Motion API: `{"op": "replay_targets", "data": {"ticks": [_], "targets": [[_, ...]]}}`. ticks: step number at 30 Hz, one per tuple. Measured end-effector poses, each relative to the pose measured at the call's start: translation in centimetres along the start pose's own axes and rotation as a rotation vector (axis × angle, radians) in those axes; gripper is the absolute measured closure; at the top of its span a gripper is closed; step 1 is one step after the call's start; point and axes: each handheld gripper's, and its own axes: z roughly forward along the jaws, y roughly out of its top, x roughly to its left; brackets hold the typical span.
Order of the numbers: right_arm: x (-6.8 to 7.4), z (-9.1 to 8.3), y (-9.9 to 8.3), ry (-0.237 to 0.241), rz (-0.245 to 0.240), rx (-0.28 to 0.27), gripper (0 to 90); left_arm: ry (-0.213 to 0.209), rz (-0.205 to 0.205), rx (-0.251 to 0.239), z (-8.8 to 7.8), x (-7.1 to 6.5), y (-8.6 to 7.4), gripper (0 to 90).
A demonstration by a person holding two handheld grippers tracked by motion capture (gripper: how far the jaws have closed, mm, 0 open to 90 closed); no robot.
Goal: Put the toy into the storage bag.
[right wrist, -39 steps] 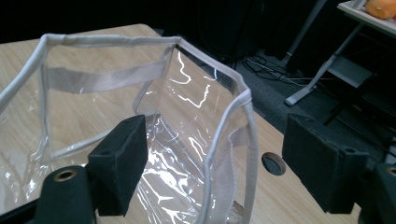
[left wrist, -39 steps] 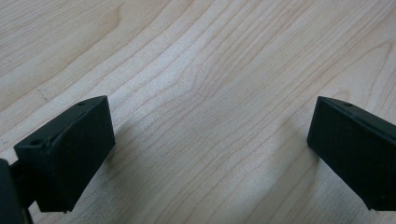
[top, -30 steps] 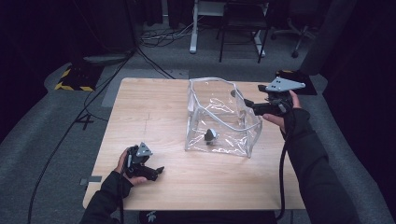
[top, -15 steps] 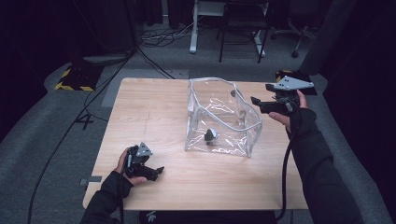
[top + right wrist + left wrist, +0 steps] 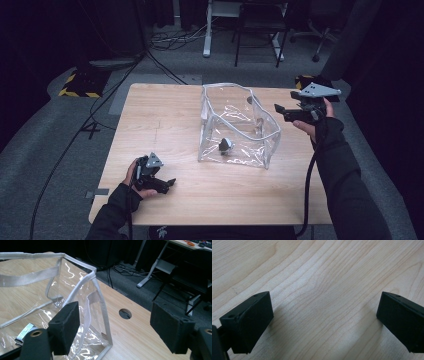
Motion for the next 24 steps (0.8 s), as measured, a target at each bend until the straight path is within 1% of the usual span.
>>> {"op": "replay_targets", "data": {"ticks": [3, 5, 6, 7, 8, 9, 15, 16, 17, 18, 20, 21, 23, 24], "targets": [[-0.2, -0.1, -0.3, -0.002, 0.001, 0.001, 24.5, 0.0, 0.0, 0.0, 0.0, 0.0, 0.0, 1.0], [-0.3, -0.1, -0.4, -0.004, 0.007, 0.007, 24.4, 0.0, 0.0, 0.0, 0.0, 0.0, 0.0, 1.0], [-0.4, -0.2, -0.5, 0.0, 0.017, 0.005, 24.4, 0.0, 0.0, 0.0, 0.0, 0.0, 0.0, 1.0], [-0.5, -0.2, -0.6, -0.004, 0.01, 0.005, 24.4, 0.0, 0.0, 0.0, 0.0, 0.0, 0.0, 1.0], [-0.5, -0.2, -0.7, -0.005, 0.023, 0.001, 24.4, 0.0, 0.0, 0.0, 0.0, 0.0, 0.0, 1.0], [-0.6, -0.3, -0.8, -0.004, 0.016, 0.004, 24.2, 0.0, 0.0, 0.0, 0.0, 0.0, 0.0, 1.0], [-0.7, -0.3, -1.4, -0.009, 0.022, 0.015, 24.2, 0.0, 0.0, 0.0, 0.0, 0.0, 0.0, 1.0], [-0.7, -0.3, -1.5, -0.008, 0.03, 0.018, 24.2, 0.0, 0.0, 0.0, 0.0, 0.0, 0.0, 1.0], [-0.7, -0.4, -1.7, -0.013, 0.025, 0.019, 24.2, 0.0, 0.0, 0.0, 0.0, 0.0, 0.0, 1.0], [-0.7, -0.3, -1.8, -0.012, 0.024, 0.009, 24.3, 0.0, 0.0, 0.0, 0.0, 0.0, 0.0, 1.0], [-0.8, -0.4, -2.0, -0.015, 0.023, 0.018, 24.5, 0.0, 0.0, 0.0, 0.0, 0.0, 0.0, 1.0], [-0.8, -0.4, -2.2, -0.012, 0.024, 0.014, 24.6, 0.0, 0.0, 0.0, 0.0, 0.0, 0.0, 1.0], [-0.7, -0.4, -2.4, -0.016, 0.034, 0.021, 24.6, 0.0, 0.0, 0.0, 0.0, 0.0, 0.0, 1.0], [-0.8, -0.4, -2.6, -0.014, 0.024, 0.021, 24.6, 0.0, 0.0, 0.0, 0.0, 0.0, 0.0, 1.0]]}}
